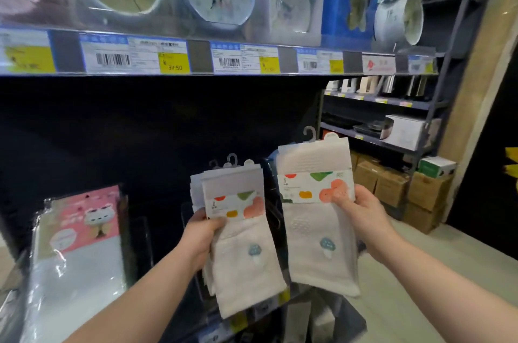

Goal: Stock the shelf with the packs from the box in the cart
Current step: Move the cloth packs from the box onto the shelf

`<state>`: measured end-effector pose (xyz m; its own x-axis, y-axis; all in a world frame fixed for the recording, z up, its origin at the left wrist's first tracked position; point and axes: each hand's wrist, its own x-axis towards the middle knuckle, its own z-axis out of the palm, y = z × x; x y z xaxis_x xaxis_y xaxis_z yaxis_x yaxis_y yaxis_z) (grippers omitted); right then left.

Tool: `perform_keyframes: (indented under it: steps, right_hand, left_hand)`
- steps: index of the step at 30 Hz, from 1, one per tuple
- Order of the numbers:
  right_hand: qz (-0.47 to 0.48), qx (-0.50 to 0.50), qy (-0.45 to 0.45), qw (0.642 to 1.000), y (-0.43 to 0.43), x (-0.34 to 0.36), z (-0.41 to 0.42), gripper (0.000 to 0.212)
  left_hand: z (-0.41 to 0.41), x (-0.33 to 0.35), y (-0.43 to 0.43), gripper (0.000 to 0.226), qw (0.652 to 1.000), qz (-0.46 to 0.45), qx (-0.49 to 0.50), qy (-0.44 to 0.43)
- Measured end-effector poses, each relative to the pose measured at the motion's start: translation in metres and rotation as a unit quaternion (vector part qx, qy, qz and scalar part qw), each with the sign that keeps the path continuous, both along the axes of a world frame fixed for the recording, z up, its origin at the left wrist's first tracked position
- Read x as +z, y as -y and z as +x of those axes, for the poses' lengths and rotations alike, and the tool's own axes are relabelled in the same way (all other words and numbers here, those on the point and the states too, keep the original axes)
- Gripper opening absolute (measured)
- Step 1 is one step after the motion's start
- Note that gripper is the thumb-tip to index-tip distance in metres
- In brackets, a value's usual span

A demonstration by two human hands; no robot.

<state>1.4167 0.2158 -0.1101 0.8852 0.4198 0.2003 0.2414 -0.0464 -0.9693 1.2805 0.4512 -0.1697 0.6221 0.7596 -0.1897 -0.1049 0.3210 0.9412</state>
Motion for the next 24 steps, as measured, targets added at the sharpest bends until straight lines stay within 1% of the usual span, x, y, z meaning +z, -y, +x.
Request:
perform_keyframes:
  steps: [2,4,8,12,15,17,18,20,22,24]
  right_hand:
    - [0.006,0.009,0.003,1.0,-0.015,0.001,0.008,0.012]
    - [0.018,0.02,0.007,1.0,-0.028,-0.002,0.017,0.012]
    - [0.012,0.052,0.009,0.999,-0.051,-0.009,0.032,0.024]
    - [-0.01,0.096,0.023,0.995,-0.067,-0.006,0.048,0.018]
    - [-0.02,0.131,0.032,0.991,-0.078,-0.003,0.06,0.03]
    - [-0.02,0.152,0.027,0.988,-0.086,0.0,0.067,0.037]
    - [-0.014,0.165,0.02,0.986,-0.089,0.004,0.069,0.036]
    - [0.007,0.203,-0.006,0.979,-0.095,0.01,0.075,0.022]
    - [0.02,0.242,-0.029,0.97,-0.101,0.014,0.078,0.022]
    - [0.037,0.269,-0.05,0.961,-0.107,0.012,0.082,0.022]
  left_hand:
    - [0.007,-0.002,-0.01,0.031,1.0,-0.008,-0.005,0.01]
    - [0.013,-0.006,-0.021,0.03,1.0,-0.007,-0.009,0.01]
    - [0.021,-0.014,-0.04,0.035,1.0,-0.003,0.009,-0.02]
    - [0.031,-0.02,-0.052,0.04,0.997,0.023,0.02,-0.076]
    - [0.038,-0.023,-0.058,0.041,0.992,0.052,0.034,-0.111]
    - [0.043,-0.022,-0.056,0.035,0.987,0.07,0.054,-0.135]
    - [0.046,-0.022,-0.054,0.031,0.982,0.089,0.057,-0.156]
    - [0.051,-0.021,-0.05,0.028,0.964,0.147,0.059,-0.213]
    - [0.049,-0.014,-0.044,0.041,0.934,0.211,0.077,-0.278]
    - [0.04,-0.007,-0.042,0.047,0.894,0.285,0.097,-0.331]
